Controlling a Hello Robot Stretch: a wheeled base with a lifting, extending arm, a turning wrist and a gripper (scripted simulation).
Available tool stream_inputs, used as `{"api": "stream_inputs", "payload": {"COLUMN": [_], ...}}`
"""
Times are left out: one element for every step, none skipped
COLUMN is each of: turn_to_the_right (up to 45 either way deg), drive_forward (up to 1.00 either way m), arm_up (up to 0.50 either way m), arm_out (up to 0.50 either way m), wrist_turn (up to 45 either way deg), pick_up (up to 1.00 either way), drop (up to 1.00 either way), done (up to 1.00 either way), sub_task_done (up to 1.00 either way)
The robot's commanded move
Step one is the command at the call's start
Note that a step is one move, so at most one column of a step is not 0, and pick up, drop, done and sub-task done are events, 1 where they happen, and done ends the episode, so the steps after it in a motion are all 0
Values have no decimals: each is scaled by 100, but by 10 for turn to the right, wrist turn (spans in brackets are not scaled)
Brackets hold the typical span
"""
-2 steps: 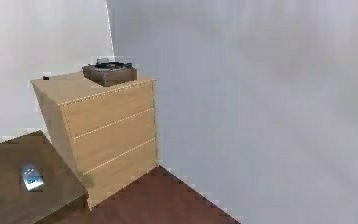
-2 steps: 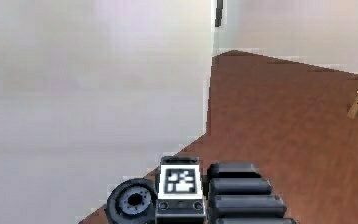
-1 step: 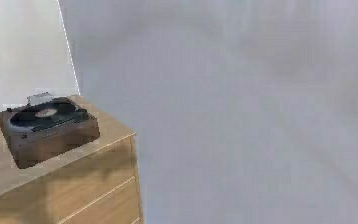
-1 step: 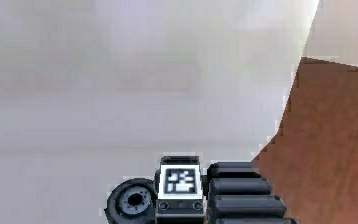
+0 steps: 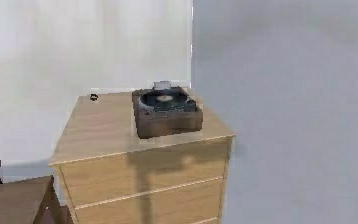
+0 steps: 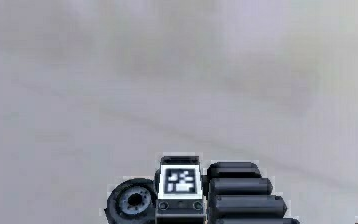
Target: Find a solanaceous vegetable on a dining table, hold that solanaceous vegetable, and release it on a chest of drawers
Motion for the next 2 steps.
{"api": "stream_inputs", "payload": {"turn_to_the_right": [0,450], "drive_forward": [35,0], "arm_up": [0,0], "arm_out": [0,0], "wrist_turn": [0,0], "pick_up": [0,0], "drop": [0,0], "done": [0,0], "sub_task_done": [0,0]}}
